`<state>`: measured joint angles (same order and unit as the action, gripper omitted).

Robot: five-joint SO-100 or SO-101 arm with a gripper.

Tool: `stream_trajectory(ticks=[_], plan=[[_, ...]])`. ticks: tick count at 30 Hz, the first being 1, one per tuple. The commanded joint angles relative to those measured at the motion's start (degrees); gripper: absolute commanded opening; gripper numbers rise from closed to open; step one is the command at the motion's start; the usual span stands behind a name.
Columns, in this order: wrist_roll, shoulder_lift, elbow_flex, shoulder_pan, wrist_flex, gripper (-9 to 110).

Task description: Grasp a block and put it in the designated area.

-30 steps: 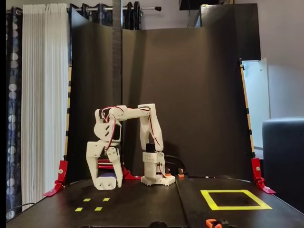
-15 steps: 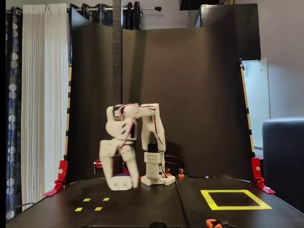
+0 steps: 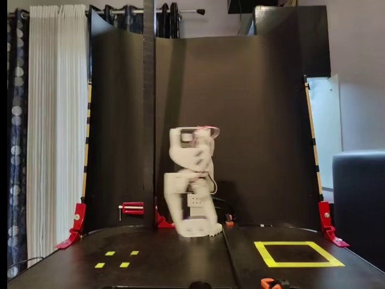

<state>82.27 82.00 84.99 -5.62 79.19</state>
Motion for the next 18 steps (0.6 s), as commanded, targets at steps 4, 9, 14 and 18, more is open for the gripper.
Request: stream_trajectory(ticks=[4,9,14,18], plan=[[-6.77,3.87,0.09,-8.09,-0.44,23],[-11.43,4.04,0.53,-13.80,-0.44,23],[-16.44,4.04,1.23,-19.69,-0.18,23],[-20.48,4.04,2.11,-24.79,-0.09,23]])
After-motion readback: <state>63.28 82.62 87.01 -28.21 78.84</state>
